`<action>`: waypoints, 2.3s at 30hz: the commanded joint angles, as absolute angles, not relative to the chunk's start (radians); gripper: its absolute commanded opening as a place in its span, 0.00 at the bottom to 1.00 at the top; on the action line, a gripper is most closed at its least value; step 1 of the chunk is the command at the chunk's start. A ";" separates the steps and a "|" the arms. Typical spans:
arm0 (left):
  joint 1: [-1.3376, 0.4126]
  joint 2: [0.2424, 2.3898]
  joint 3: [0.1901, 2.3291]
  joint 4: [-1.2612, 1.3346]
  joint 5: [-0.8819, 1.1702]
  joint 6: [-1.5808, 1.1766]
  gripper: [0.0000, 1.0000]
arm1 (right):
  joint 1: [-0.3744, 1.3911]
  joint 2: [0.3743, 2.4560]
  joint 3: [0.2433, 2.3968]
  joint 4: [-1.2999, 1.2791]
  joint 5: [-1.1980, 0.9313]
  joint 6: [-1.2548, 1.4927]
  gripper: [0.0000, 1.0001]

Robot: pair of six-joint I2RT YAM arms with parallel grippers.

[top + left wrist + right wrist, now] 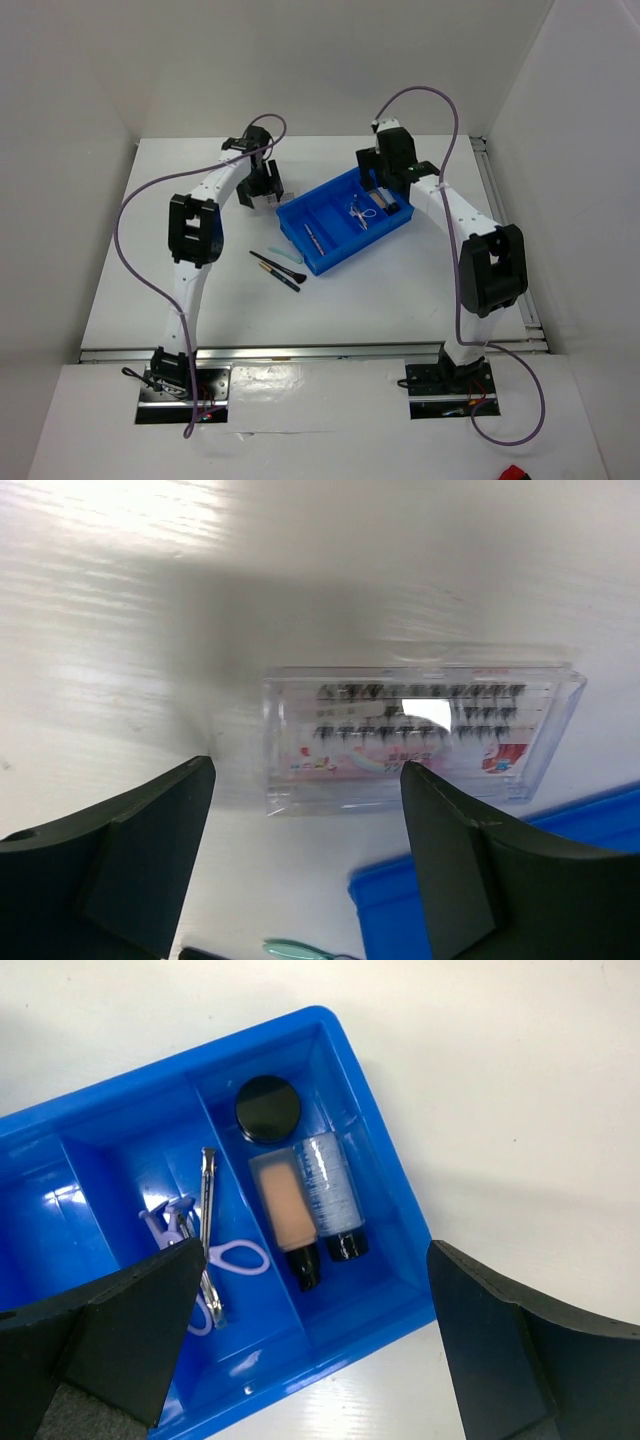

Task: Organize the makeup

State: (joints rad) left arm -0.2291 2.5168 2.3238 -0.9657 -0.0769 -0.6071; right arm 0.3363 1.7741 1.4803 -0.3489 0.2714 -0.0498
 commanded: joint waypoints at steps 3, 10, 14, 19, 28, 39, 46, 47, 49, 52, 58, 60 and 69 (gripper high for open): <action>-0.189 2.406 2.120 -1.020 -0.230 -0.627 0.87 | 0.356 1.710 1.532 -0.394 0.319 -0.061 1.00; -0.086 2.232 1.882 -0.986 -0.301 -0.627 0.87 | 0.379 1.701 1.532 -0.403 0.348 -0.061 1.00; -0.023 2.178 1.800 -0.986 -0.314 -0.627 0.86 | 0.390 1.701 1.542 -0.413 0.348 -0.061 1.00; -0.005 2.030 1.720 -0.977 -0.250 -0.607 0.86 | 0.419 1.710 1.551 -0.413 0.367 -0.061 1.00; 0.003 1.861 1.641 -1.006 -0.150 -0.955 0.88 | 0.440 1.710 1.551 -0.422 0.377 -0.071 1.00; -0.052 2.117 1.841 -1.072 0.017 -1.233 0.99 | 0.459 1.637 1.502 -0.422 0.368 -0.071 1.00; -0.070 2.178 1.928 -1.112 -0.072 -1.356 1.00 | 0.459 1.571 1.445 -0.443 0.341 -0.071 1.00; -0.071 2.190 1.937 -1.126 -0.072 -1.374 1.00 | 0.459 1.571 1.445 -0.443 0.331 -0.071 1.00; -0.071 2.218 1.962 -1.138 -0.098 -1.420 1.00 | 0.459 1.548 1.434 -0.454 0.331 -0.061 1.00; -0.080 2.275 2.014 -1.181 -0.107 -1.454 1.00 | 0.459 1.523 1.413 -0.465 0.322 -0.061 1.00; -0.089 2.266 2.008 -1.210 -0.141 -1.489 1.00 | 0.459 1.490 1.385 -0.485 0.322 -0.052 1.00; -0.089 2.253 2.008 -1.210 -0.172 -1.499 1.00 | 0.459 1.489 1.374 -0.485 0.313 -0.052 1.00; -0.089 2.327 2.069 -1.238 -0.192 -1.528 1.00 | 0.459 1.480 1.374 -0.494 0.295 -0.043 1.00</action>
State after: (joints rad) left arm -0.0868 2.2948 2.0220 -1.2041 -0.1642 -1.4914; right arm 0.4496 1.5269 1.3808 -0.4904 0.3092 -0.0494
